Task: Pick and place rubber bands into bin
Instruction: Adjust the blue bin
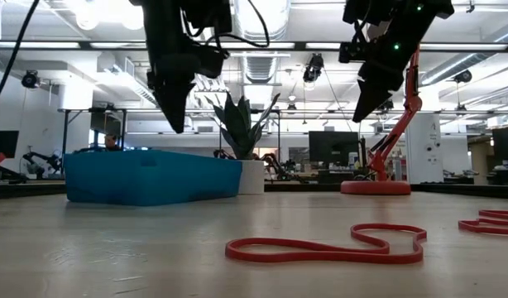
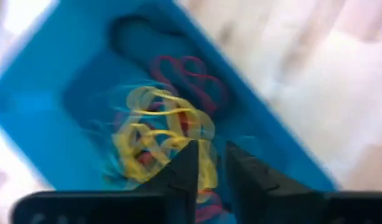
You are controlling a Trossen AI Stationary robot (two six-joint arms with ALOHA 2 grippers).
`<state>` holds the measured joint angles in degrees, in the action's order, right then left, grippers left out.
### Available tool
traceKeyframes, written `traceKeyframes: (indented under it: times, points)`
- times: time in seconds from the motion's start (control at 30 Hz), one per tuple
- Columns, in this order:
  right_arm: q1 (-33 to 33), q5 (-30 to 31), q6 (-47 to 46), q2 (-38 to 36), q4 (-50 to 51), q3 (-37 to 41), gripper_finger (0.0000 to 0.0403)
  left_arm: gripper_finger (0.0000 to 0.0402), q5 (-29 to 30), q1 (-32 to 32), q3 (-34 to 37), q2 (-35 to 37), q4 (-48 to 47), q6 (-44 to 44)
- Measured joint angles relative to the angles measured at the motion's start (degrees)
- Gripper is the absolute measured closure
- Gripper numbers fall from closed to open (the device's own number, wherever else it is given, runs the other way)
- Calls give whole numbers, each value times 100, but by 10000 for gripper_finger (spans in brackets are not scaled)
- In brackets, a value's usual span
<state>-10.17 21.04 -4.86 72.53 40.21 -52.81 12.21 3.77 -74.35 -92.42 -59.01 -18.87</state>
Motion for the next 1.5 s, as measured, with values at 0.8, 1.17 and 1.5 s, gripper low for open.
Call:
traceKeyframes:
  times: [0.8, 1.17, 1.5]
  points:
    - [7, 0, -74, -31, -4, 474, 218, 281, -1224, -511, 730, -100, 2080, 879]
    - [4, 2, -103, -44, -9, 474, 218, 281, -81, -560, 640, -153, 668, 1882]
    - [2, 4, -118, -44, -11, 474, 218, 281, -868, -800, 574, -462, 2181, 2063]
